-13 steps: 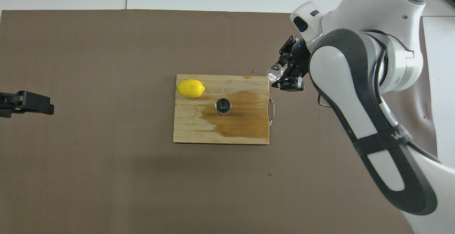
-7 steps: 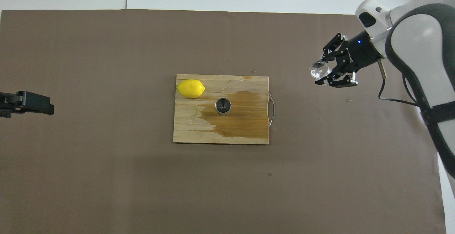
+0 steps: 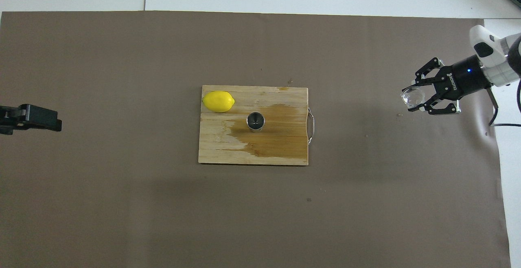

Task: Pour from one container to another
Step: 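Lower the glass cup onto the table with the right gripper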

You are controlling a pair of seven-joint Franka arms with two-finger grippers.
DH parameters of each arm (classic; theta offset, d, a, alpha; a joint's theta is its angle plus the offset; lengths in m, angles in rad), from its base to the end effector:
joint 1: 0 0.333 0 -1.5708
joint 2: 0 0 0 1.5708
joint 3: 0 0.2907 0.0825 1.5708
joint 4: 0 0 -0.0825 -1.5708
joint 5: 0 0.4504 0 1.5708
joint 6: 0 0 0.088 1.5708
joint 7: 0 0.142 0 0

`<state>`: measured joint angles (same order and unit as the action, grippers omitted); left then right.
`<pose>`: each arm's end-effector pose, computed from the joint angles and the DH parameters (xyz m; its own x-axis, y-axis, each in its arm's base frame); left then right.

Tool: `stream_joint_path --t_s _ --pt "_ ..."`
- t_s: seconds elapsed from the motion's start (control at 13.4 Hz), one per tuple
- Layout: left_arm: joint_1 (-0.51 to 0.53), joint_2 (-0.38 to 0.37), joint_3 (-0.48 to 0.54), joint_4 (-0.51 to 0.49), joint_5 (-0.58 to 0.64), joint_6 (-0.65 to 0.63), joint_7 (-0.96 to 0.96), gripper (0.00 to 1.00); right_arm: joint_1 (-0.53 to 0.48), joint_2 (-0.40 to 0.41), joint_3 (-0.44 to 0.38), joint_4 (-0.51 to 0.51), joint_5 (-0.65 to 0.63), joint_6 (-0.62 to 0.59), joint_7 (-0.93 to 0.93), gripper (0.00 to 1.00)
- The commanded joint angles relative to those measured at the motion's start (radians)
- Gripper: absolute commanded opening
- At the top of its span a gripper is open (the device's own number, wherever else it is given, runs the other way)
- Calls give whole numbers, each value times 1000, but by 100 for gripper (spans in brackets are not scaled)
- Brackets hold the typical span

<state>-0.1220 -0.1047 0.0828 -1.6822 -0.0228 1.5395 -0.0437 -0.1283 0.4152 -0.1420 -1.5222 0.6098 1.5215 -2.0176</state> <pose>0.5847 -0.0245 0.5648 0.9992 0.0030 -0.0397 0.0042 -0.9995 0.0297 0.6744 -0.0912 0.3382 -0.0118 0.7925 0.6098 0.9816 0.1254 -0.1439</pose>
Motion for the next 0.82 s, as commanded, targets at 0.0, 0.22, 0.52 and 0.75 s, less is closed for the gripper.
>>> stream_joint_path --t_s 0.0,0.22,0.52,0.75 --pt "1 -24 0 -25 17 -1 4 100 -69 -12 10 -87 48 5 -122 37" --pt "1 -24 0 -24 17 -1 2 100 -120 37 10 -107 129 3 -208 37" --pt "-1 -24 0 -25 17 -1 2 100 -140 98 9 -124 197 -6 -295 41" --pt "1 -26 0 -25 17 -1 2 100 -142 117 9 -151 197 -6 -378 43"
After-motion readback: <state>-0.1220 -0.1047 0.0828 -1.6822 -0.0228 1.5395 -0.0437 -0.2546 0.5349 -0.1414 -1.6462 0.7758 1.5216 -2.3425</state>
